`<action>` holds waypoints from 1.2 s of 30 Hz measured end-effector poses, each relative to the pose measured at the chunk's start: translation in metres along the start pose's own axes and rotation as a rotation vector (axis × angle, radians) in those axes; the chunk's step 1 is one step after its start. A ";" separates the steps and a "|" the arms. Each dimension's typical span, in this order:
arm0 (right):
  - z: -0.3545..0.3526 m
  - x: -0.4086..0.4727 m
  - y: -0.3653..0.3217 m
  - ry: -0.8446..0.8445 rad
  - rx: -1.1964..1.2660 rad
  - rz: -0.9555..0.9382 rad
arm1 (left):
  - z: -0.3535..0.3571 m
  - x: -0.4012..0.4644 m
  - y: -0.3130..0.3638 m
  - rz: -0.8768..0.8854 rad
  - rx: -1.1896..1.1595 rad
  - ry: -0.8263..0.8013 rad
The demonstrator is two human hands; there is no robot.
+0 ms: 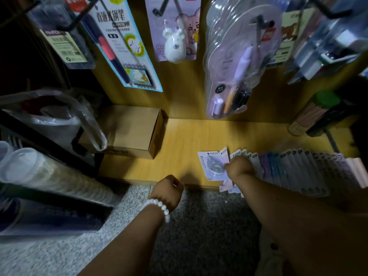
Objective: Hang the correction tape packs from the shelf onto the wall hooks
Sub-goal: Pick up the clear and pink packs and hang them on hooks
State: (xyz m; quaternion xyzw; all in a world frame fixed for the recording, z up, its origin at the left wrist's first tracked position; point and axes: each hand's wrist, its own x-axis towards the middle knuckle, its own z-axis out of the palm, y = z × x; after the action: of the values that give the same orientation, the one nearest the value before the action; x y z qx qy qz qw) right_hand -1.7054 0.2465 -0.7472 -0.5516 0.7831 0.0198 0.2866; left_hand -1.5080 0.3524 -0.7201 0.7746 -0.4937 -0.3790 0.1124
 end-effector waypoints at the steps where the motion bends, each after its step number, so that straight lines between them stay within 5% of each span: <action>1: 0.000 -0.001 -0.002 -0.004 0.042 -0.010 | 0.000 0.001 0.001 -0.036 -0.093 -0.007; 6: 0.003 -0.014 -0.020 -0.024 0.395 -0.098 | -0.008 0.000 0.024 -0.255 -0.721 -0.149; 12: 0.005 -0.041 -0.040 -0.127 0.688 -0.198 | -0.010 -0.005 0.033 -0.323 -1.103 -0.296; 18: -0.011 -0.056 -0.028 -0.383 0.879 -0.156 | -0.003 -0.005 0.029 -0.291 -1.297 -0.273; 22: -0.011 -0.058 -0.025 -0.392 0.813 -0.172 | 0.005 -0.003 0.025 -0.271 -1.418 -0.279; 28: -0.013 -0.021 0.026 0.281 0.161 -0.091 | 0.013 0.008 0.015 -0.263 -1.437 -0.240; 36: 0.015 0.001 0.039 0.249 0.002 0.059 | 0.018 0.015 0.000 -0.275 -1.394 -0.221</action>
State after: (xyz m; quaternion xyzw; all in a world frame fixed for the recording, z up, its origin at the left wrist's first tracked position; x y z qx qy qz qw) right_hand -1.7333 0.2655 -0.7714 -0.5262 0.8286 -0.0414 0.1868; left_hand -1.5174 0.3433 -0.7401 0.5349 -0.0436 -0.6930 0.4813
